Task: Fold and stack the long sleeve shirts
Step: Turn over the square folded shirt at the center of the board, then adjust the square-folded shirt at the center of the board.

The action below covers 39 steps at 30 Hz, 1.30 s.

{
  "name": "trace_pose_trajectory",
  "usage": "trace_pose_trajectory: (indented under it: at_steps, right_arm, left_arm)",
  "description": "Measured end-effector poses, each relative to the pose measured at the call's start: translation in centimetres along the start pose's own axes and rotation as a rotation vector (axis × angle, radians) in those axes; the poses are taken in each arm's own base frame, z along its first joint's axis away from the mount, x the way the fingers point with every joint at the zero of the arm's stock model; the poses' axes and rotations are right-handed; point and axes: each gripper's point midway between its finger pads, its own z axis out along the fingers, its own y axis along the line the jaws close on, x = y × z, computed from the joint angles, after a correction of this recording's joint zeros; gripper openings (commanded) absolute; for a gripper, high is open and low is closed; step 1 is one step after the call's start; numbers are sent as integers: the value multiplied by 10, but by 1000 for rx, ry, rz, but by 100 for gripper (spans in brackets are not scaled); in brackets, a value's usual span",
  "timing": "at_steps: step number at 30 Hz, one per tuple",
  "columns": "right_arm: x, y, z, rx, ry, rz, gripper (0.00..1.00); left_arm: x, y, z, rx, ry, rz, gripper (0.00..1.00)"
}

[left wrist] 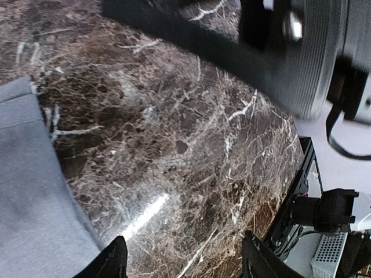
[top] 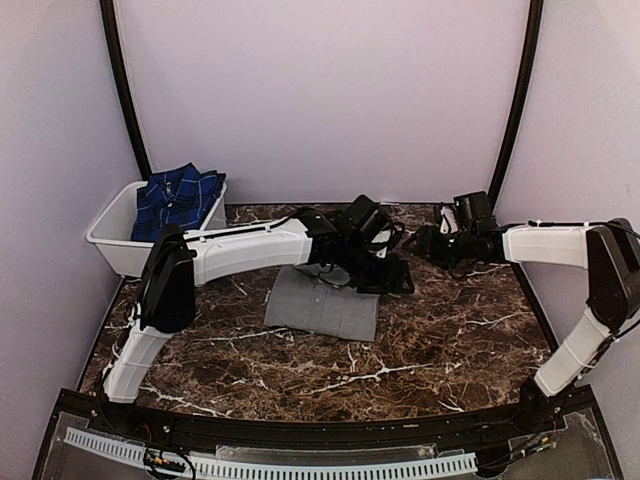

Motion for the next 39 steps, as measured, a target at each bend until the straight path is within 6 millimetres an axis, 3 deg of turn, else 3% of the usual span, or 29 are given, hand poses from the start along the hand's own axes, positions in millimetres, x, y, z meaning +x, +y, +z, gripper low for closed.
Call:
trace_pose_trajectory:
  at_steps: [4,11,15,19,23,29,34,39]
  right_arm:
    - [30,-9,-1,42,58,-12,66]
    - [73,12,10,41,147,-84,64]
    - [92,16,23,57,193,-111,63]
    - [104,15,37,93,226,-130,61]
    - [111,15,48,115,244,-148,59]
    - [117,13,65,167,255,-173,55]
    - [118,10,71,188,254,-178,52]
    - [119,14,75,199,247,-195,48]
  left_arm:
    - [-15,27,-26,-75,-52,-35,66]
    - [-21,122,-119,-249,-167,-165,64]
    - [-6,171,-147,-334,-187,-212,64]
    - [18,204,-147,-405,-147,-217,64]
    - [36,221,-144,-444,-105,-213,64]
    - [33,230,-144,-470,-120,-180,66]
    - [29,238,-134,-471,-123,-145,67]
    - [39,251,-121,-492,-85,-139,67]
